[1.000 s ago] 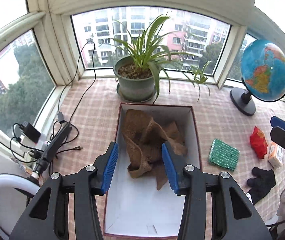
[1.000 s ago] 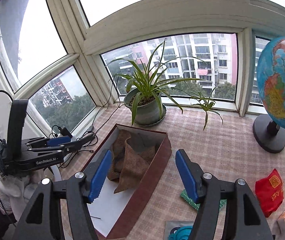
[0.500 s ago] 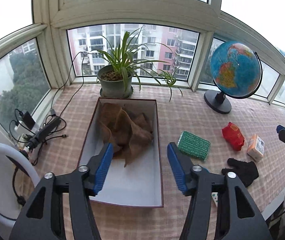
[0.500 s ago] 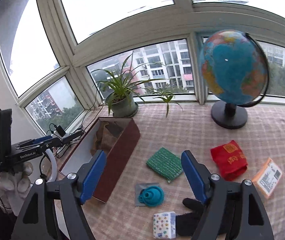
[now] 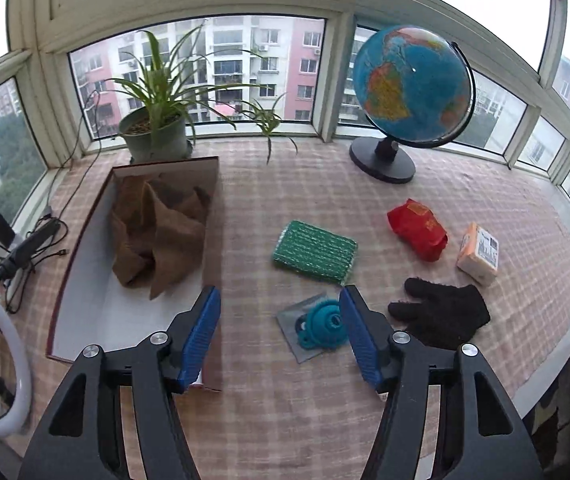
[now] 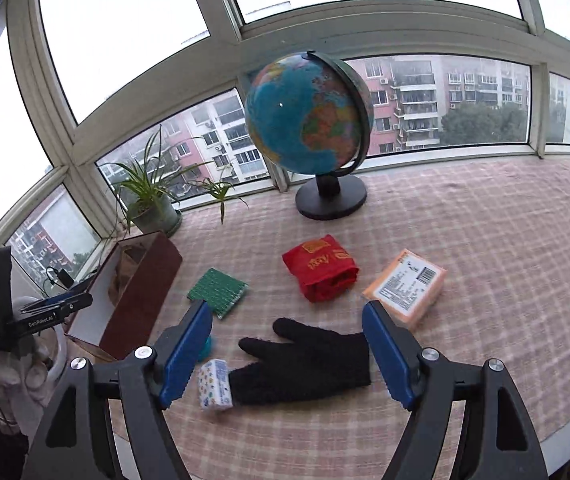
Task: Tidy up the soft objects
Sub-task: 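Withdraw both grippers from the box toward the teal funnel, then grasp the teal silicone funnel with the left gripper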
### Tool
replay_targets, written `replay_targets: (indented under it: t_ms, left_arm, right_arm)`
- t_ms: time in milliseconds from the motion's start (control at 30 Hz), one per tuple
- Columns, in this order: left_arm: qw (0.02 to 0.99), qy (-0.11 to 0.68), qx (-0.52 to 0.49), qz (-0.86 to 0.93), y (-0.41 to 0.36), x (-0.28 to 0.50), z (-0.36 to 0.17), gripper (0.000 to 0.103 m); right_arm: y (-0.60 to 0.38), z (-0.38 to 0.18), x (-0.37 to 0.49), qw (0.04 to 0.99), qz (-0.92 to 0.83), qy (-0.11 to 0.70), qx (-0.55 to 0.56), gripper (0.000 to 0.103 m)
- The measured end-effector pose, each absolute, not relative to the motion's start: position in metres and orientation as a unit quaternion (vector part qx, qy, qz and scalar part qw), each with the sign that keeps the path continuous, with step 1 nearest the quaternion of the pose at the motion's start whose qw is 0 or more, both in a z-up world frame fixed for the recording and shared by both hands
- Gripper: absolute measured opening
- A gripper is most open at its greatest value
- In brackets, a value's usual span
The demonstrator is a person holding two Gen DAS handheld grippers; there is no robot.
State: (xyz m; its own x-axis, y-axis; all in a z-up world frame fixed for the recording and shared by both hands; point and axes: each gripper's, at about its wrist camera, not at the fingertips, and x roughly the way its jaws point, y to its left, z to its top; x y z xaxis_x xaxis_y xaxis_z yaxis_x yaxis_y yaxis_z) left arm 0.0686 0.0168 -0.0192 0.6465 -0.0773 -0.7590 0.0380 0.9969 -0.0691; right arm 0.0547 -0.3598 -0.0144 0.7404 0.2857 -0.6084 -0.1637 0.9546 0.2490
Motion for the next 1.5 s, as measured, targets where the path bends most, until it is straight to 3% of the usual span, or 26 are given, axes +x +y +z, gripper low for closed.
replay_targets:
  t_ms: [67, 167, 633, 867, 1000, 1500]
  left_arm:
    - [0.905, 0.422, -0.027, -0.042, 0.006, 0.068, -0.021, 0.061]
    - [0.9, 0.431, -0.037, -0.052, -0.004, 0.066, -0.029, 0.07]
    - [0.878, 0.474, -0.061, -0.021, 0.002, 0.055, -0.083, 0.071]
    - [0.868, 0.49, -0.056, -0.047, -0.007, 0.075, -0.112, 0.071]
    - [0.871, 0.487, -0.033, -0.056, -0.02, 0.087, -0.123, 0.071]
    - [0.866, 0.498, 0.006, -0.052, -0.036, 0.125, -0.163, 0.07]
  right_arm:
    - [-0.371, -0.022, 0.052, 0.925, 0.118, 0.349, 0.097, 0.074]
    - [-0.383, -0.032, 0.05, 0.918, 0.121, 0.361, 0.111, 0.074]
    - [-0.33, -0.082, 0.056, 0.885, 0.21, 0.41, 0.067, 0.074]
    - [-0.269, -0.125, 0.07, 0.84, 0.279, 0.464, 0.036, 0.066]
    - [-0.249, -0.158, 0.081, 0.808, 0.29, 0.511, 0.056, 0.053]
    - [-0.234, -0.191, 0.093, 0.78, 0.283, 0.547, 0.112, 0.053]
